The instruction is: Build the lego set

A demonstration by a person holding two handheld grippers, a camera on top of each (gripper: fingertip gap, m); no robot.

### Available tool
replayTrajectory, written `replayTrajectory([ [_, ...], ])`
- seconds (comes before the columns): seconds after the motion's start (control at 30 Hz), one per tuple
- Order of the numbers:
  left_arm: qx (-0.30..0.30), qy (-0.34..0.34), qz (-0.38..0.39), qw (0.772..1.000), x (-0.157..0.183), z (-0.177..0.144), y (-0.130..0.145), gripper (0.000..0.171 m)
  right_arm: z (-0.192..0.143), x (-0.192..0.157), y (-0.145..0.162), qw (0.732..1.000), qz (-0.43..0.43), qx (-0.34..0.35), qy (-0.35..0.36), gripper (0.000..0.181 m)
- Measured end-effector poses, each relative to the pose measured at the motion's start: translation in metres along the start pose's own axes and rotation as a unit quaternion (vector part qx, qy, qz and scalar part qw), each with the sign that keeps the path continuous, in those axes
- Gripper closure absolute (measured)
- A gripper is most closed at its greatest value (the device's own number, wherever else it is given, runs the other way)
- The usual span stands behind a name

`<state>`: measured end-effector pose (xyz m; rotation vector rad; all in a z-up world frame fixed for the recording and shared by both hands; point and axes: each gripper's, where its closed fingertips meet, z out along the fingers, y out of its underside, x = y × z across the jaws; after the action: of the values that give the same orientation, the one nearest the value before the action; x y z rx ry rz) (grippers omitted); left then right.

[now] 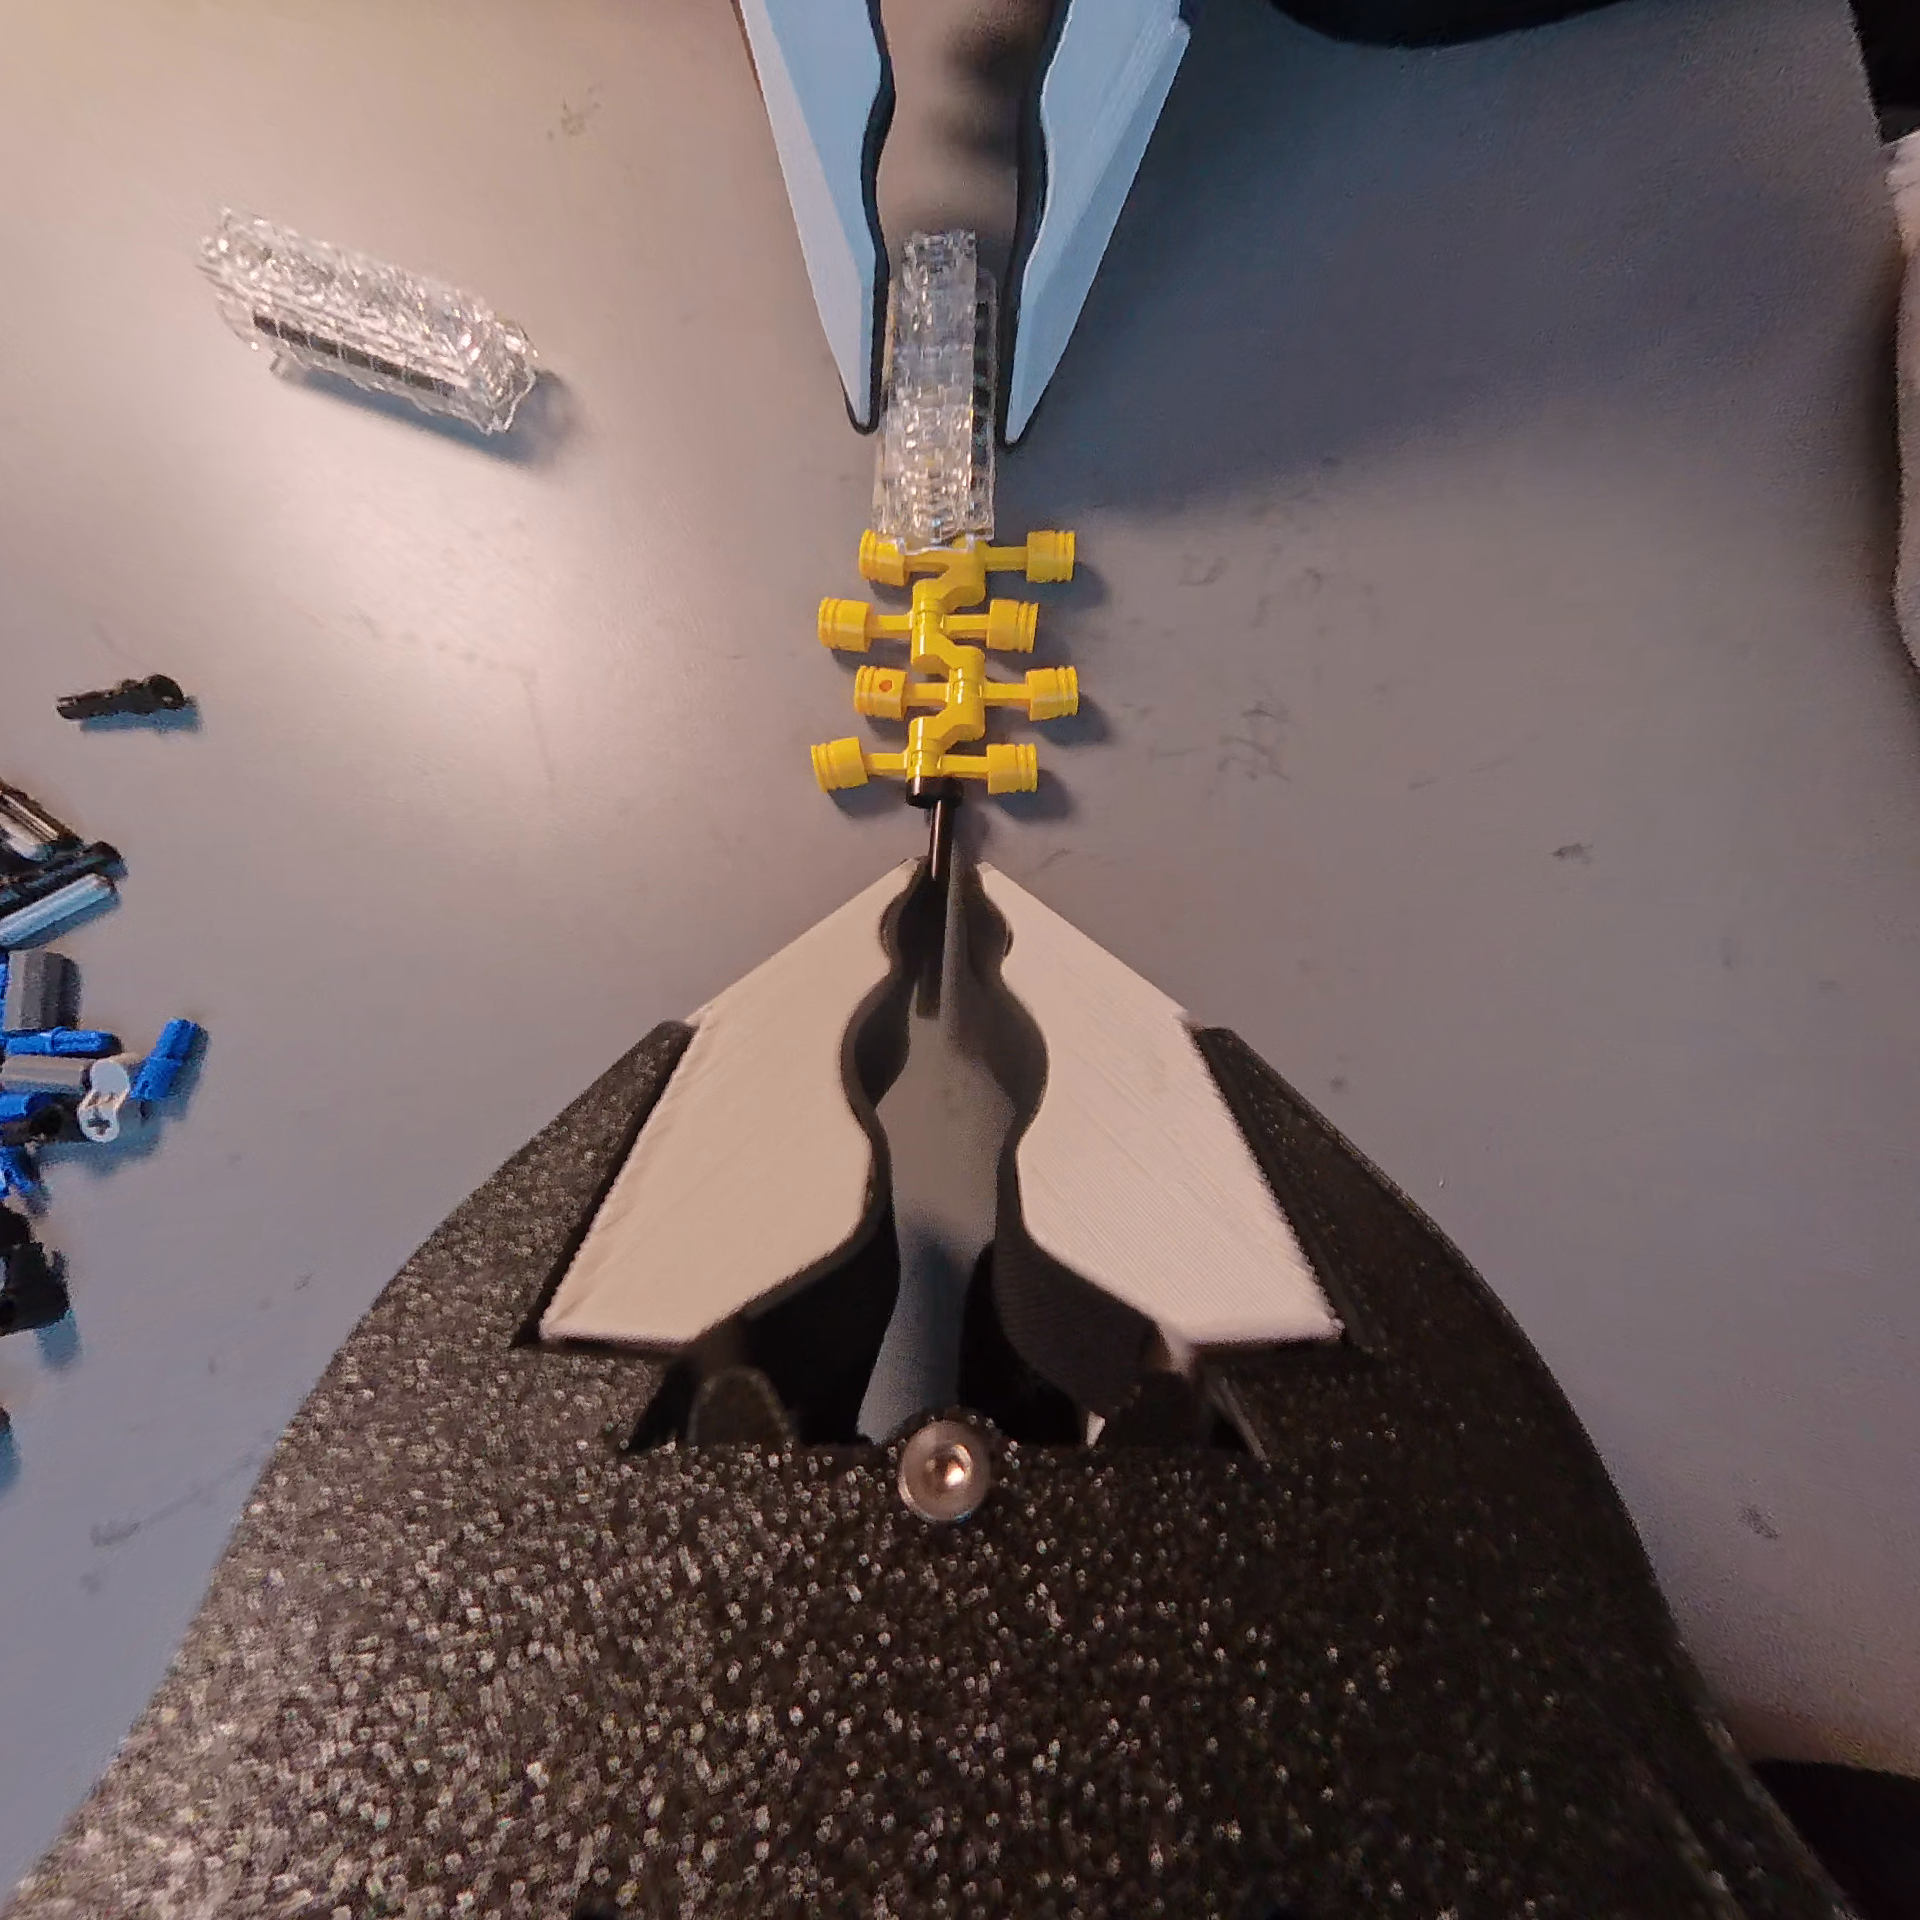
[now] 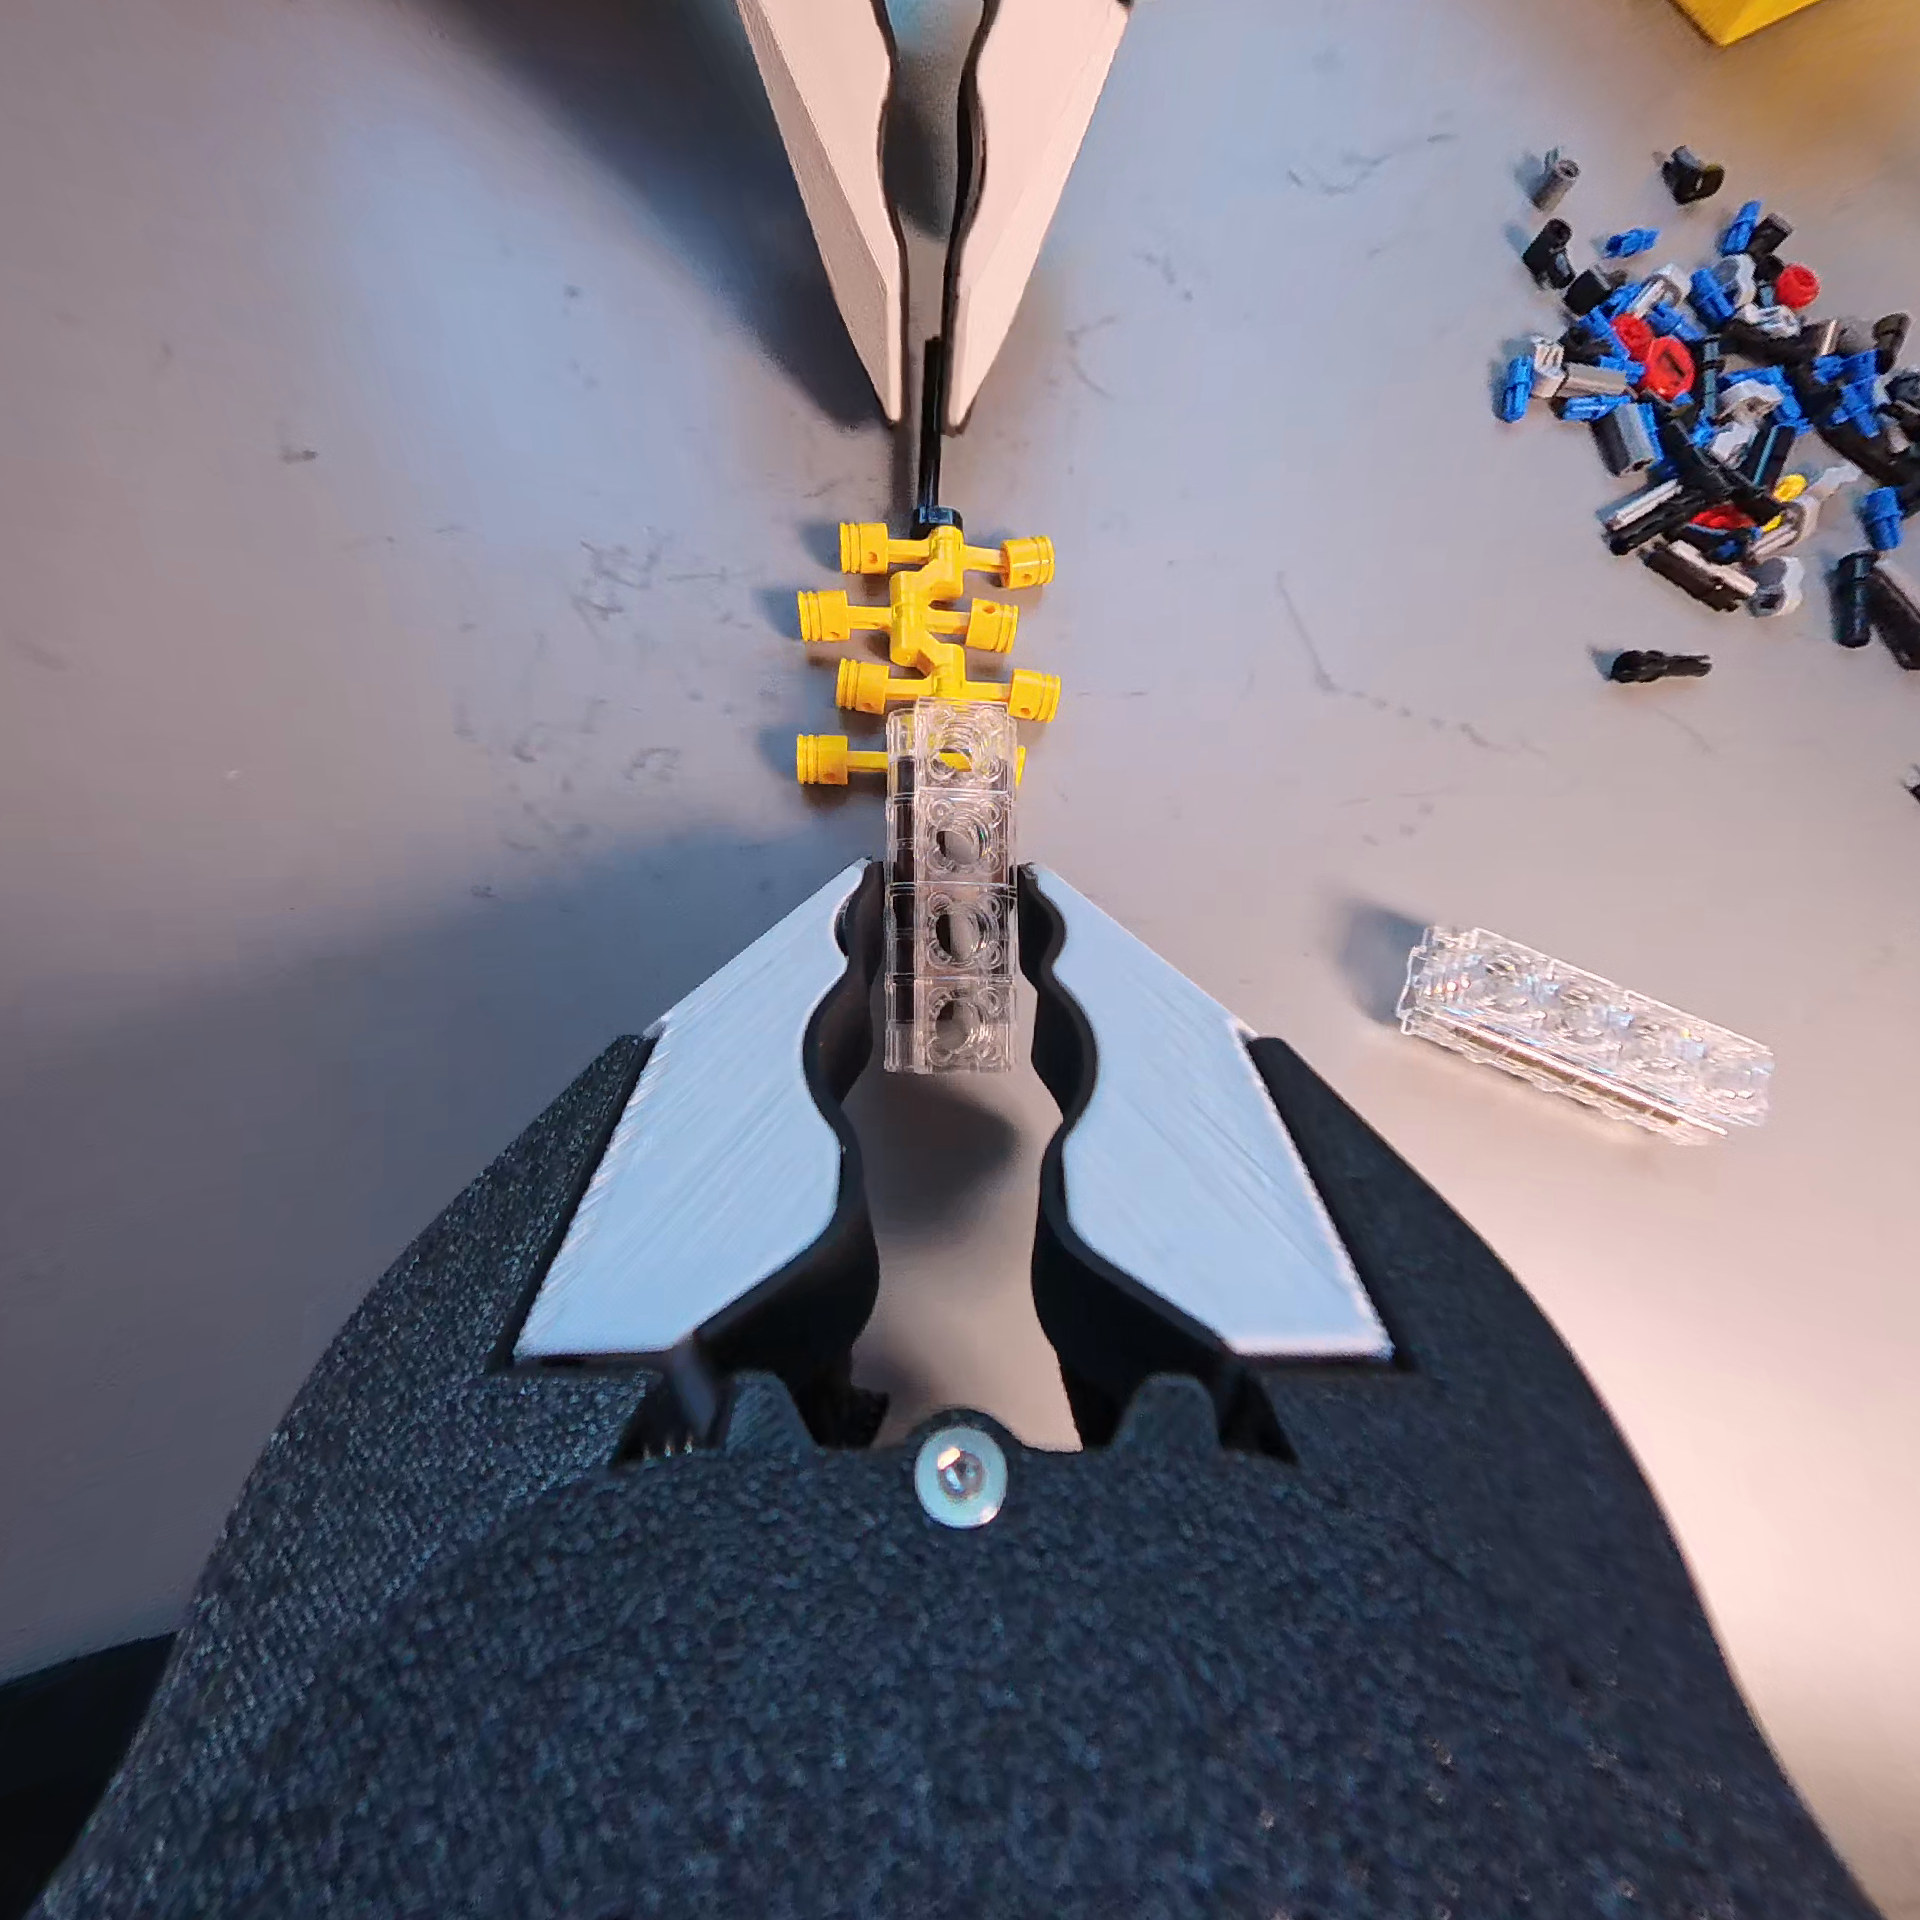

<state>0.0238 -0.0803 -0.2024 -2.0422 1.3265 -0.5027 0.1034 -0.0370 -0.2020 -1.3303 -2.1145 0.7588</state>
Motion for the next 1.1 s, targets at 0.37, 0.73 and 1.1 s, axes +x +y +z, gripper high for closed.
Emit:
replayTrajectory([
  [0.37, 0.039, 0.003, 0.052, 0.998, 0.014, 0.012, -0.018, 0.160, 0.000, 0.004, 0.001, 1.000, -0.008, 0.007, 0.009, 0.157],
  [0.73, 0.025, -0.014, 0.093, 0.995, 0.016, 0.021, -0.015, 0.150, 0.001, 0.003, 0.000, 1.000, -0.010, 0.014, 0.004, 0.157],
  [1.1, 0.046, 0.005, 0.020, 0.999, 0.009, 0.019, -0.018, 0.162, 0.003, 0.001, 0.000, 1.000, -0.015, 0.018, -0.003, 0.157],
])
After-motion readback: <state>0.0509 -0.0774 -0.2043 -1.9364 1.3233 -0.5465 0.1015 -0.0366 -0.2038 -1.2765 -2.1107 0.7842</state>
